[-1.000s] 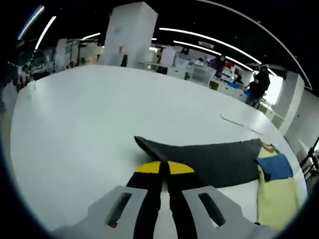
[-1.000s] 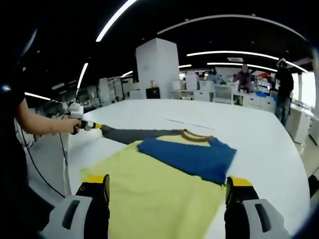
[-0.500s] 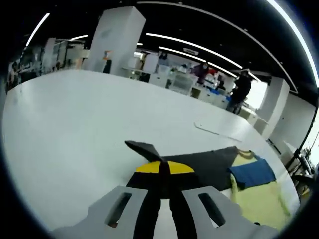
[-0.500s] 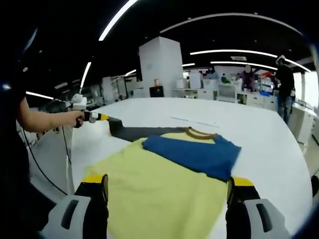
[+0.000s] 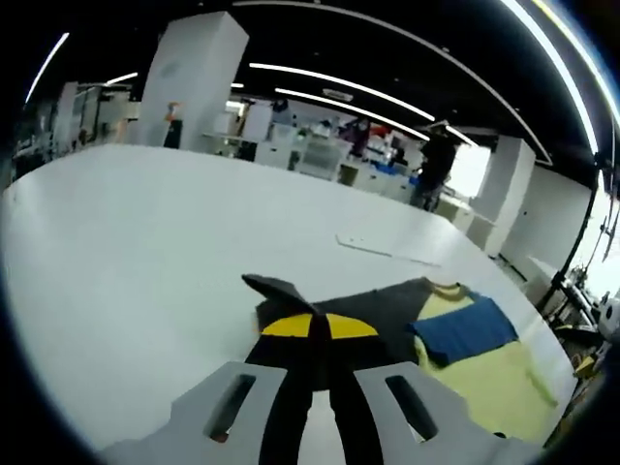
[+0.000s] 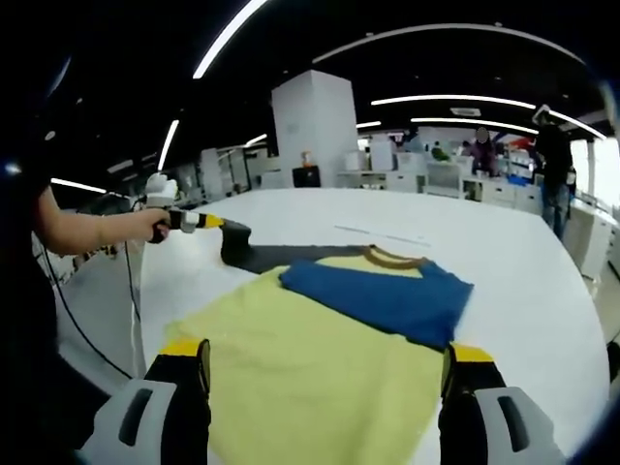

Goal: Fold the garment on the visible template until the final outline fits inside the template.

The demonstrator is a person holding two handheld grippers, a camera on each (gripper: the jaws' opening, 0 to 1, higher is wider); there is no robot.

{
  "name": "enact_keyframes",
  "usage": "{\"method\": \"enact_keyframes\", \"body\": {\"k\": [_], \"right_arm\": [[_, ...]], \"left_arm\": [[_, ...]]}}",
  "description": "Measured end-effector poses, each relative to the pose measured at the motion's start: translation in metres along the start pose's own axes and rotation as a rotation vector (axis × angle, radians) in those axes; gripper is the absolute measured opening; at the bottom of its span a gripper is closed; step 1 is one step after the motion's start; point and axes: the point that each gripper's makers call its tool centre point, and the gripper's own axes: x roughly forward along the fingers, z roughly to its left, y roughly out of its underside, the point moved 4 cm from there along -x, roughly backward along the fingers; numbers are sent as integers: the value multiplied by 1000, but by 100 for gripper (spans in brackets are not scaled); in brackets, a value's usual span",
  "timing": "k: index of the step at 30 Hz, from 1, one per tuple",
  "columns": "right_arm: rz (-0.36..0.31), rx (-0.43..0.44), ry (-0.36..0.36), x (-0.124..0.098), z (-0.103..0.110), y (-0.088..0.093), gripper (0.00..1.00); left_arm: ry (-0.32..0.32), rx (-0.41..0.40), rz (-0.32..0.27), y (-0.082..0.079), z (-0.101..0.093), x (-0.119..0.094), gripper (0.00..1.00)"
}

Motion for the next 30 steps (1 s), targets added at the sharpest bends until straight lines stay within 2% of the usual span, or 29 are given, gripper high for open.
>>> {"method": "enact_keyframes", "body": {"k": [8, 11, 16, 30], "right_arm": [[14, -7, -12, -1, 7, 3, 99], [16, -8, -12, -2, 7, 4, 99], [19, -8, -9, -3, 8, 6, 99], [14, -16, -15, -3, 17, 15, 99]], "left_arm": [[63, 37, -3, -2, -24, 12, 1], [97, -8, -14, -4, -33, 16, 1], [118, 7, -23, -7, -47, 22, 1], [206, 35, -12, -2, -92, 35, 1]]}}
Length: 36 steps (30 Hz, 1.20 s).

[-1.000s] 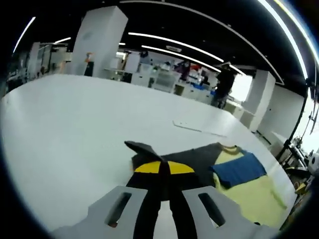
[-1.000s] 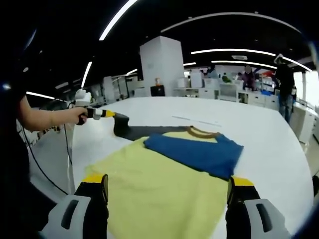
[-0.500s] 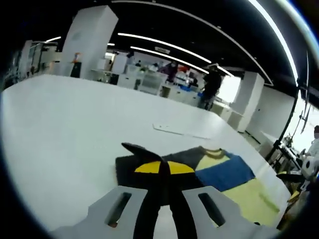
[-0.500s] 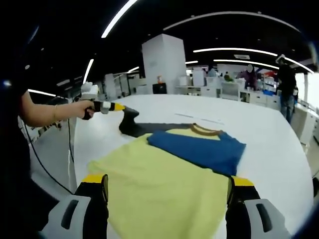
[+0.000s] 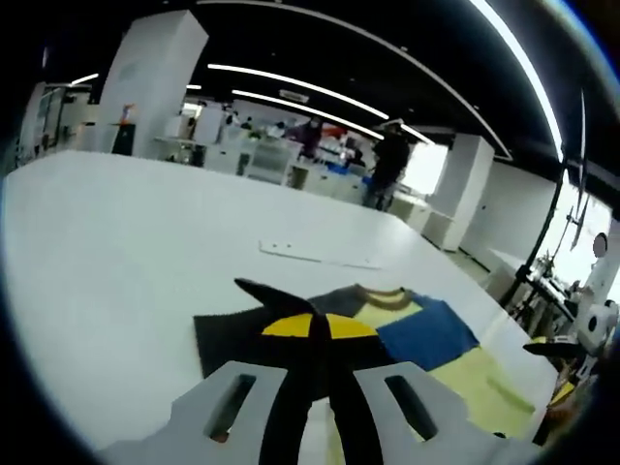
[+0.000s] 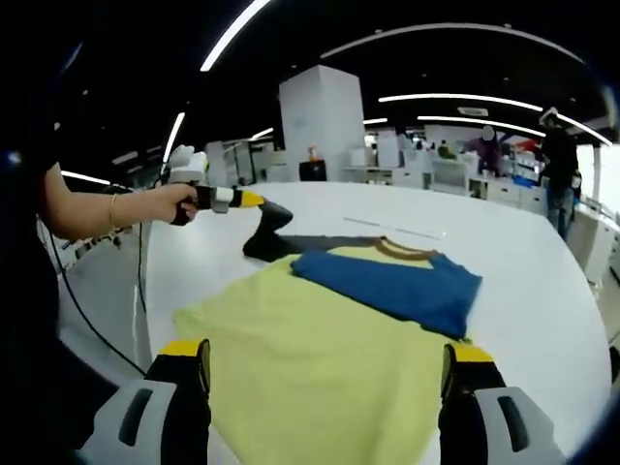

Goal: Fold the garment on the visible template until the final outline fits inside the template.

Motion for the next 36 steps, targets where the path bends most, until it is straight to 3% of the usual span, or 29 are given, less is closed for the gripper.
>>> {"method": "enact_keyframes", "body": {"k": [27, 36], "right_arm": [[-1, 27, 20, -5, -1, 8, 99], [0, 30, 23, -7, -2, 9, 99]], "left_arm": [[145, 6, 14, 3, -61, 40, 0], [197, -4, 14, 4, -89, 54, 0]]}}
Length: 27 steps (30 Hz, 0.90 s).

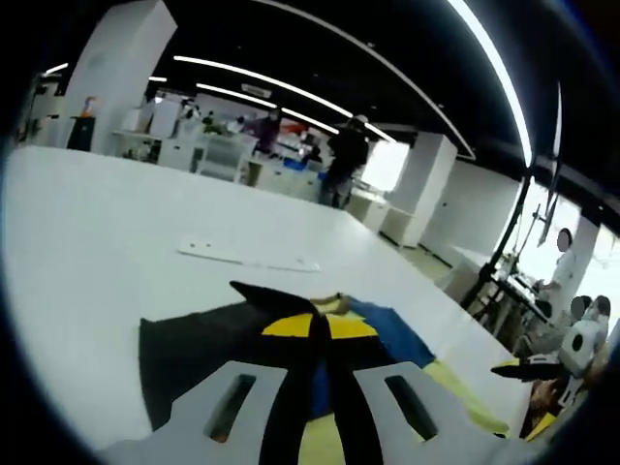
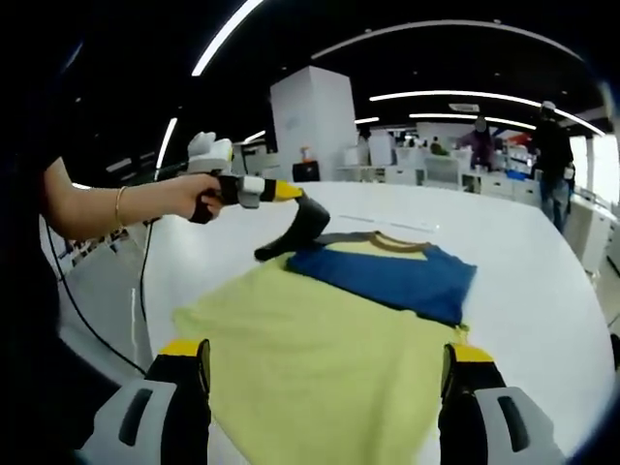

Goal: Fold the garment on the visible template until the final outline fits inside the template.

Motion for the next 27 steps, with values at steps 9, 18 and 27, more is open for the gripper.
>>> {"method": "enact_keyframes", "body": {"k": [9, 18, 27], "right_arm": [[-5, 1, -3, -1, 0, 0, 99], [-5, -3, -15, 2, 2, 0, 99], [-5, -5, -10, 3, 0, 0, 99]], "left_arm": [[58, 23, 6, 5, -21, 13, 0], [132, 2, -17, 3, -40, 27, 0], [175, 19, -1, 5, -58, 41, 0]]}}
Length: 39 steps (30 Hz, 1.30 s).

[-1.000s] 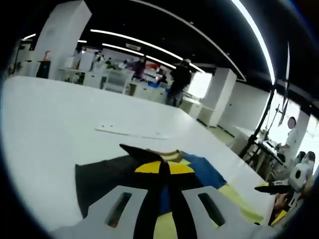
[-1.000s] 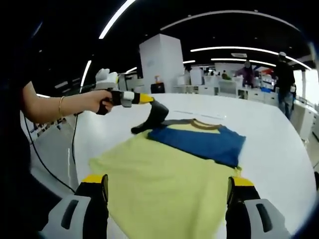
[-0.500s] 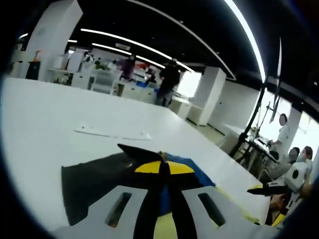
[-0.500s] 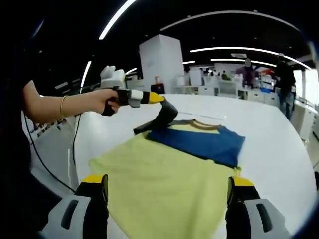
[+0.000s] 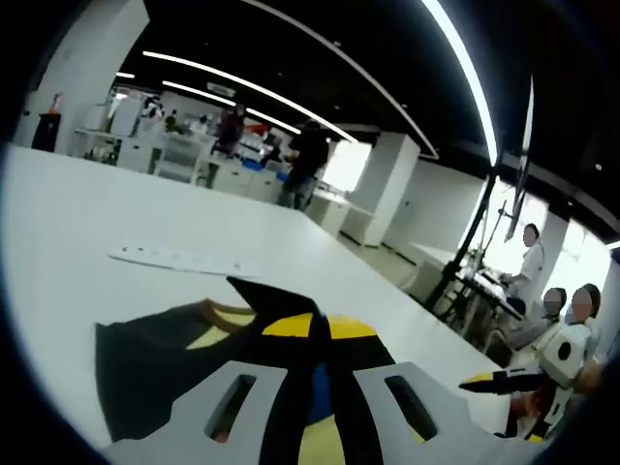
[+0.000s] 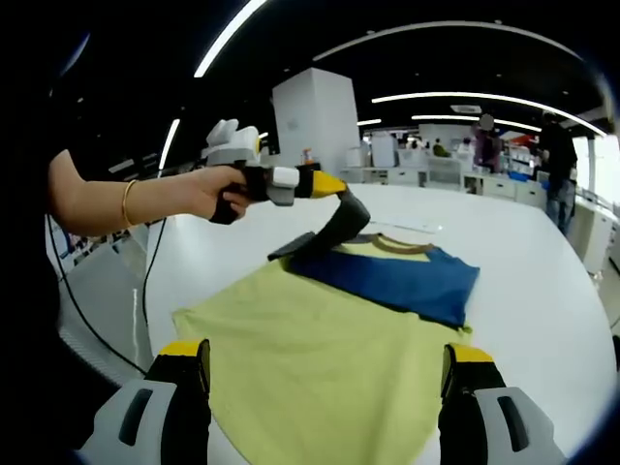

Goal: Fold the garment on the visible template until the final outline fits inside the template.

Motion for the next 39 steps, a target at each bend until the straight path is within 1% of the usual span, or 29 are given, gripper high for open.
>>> {"method": "enact_keyframes", "body": {"k": [6, 14, 19, 28, 39], "right_arm": [[5, 4, 6, -2, -2, 1, 99], [13, 12, 12, -3, -4, 5, 99], [15, 13, 12, -3, -4, 5, 99], [20, 22, 19, -2, -6, 8, 99], [19, 27, 11, 3, -6, 8, 99]], "left_arm": [[43, 14, 15, 3, -14, 15, 0], [86, 27, 17, 0, -28, 32, 0], [114, 43, 35, 5, -37, 42, 0], [141, 40, 43, 10, -49, 54, 0], [180, 67, 71, 18, -63, 65, 0]]}}
